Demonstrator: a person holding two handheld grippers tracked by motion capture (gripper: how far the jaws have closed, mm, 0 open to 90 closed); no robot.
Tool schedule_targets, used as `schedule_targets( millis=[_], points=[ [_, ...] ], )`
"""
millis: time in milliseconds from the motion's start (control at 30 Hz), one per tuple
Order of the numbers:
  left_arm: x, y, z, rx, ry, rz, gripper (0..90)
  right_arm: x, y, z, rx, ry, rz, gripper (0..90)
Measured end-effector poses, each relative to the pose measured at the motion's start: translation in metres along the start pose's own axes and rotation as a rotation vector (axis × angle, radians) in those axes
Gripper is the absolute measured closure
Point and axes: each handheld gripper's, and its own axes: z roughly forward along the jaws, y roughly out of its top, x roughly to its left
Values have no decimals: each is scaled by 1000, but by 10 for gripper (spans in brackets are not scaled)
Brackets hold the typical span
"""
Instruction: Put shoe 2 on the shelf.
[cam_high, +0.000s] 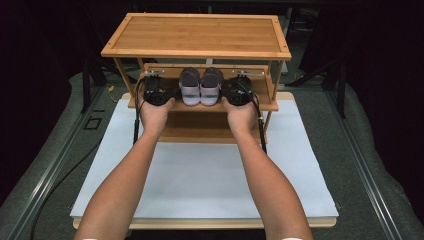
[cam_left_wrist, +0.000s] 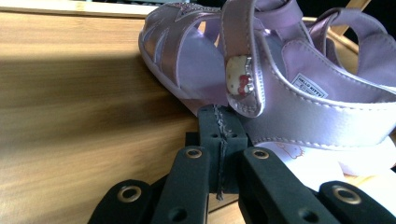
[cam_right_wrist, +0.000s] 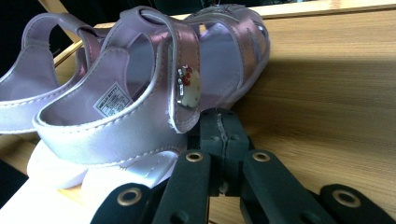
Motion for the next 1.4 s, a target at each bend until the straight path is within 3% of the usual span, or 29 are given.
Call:
schedule_targets(
  millis=[67,133,167,267,467,567,667,733,833,1000,1400],
  points=[
    [-2,2,5,11,0,16,900,-2,1,0,9,8,0,900],
    [-2,4,7,13,-6,8,900,-3,1,1,12,-7,-19,900],
    [-1,5,8,17,-4,23,900,-3,1,1,8,-19,-18,900],
    [-1,5,9,10,-10,20,900,-4,1,1,11,-4,-4,900],
    [1,4,9,-1,-22,19,900,-3,1,1,3,-20,-8,900],
    [-1,2,6,-4,14,38,900,0,0,-2,-15,-38,-26,900],
    [0,1,-1,-8,14,28,900,2,-2,-4,-28,-67,-71,900],
    [3,-1,-7,-21,16,16,900,2,-4,-7,-34,-93,-74,900],
    [3,-5,-16,-40,9,13,900,0,-7,-16,-40,-67,-70,900],
    [-3,-9,-32,-55,-21,24,900,1,-12,-35,-57,-89,-99,900],
    [-8,-13,-72,-47,-60,43,898,6,-19,-71,-49,-57,-162,900]
  ],
)
